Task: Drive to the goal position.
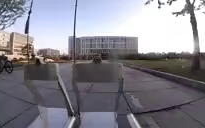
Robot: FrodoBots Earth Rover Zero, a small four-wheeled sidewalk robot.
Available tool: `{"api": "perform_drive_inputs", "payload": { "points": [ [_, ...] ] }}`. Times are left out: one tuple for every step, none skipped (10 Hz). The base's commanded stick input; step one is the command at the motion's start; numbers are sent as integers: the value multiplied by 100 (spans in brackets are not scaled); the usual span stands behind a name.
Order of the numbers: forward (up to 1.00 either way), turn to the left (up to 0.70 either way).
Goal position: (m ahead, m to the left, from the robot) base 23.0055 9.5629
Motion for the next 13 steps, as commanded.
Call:
{"api": "perform_drive_inputs", "payload": {
  "points": [
    [-45,0],
    [-39,0],
    [-30,0],
    [0,0],
    [-9,0],
    [-45,0],
    [-45,0],
    [-45,0],
    [-45,25],
    [-8,42],
    [0,63],
    [0,70],
    [0,70]
  ]
}}
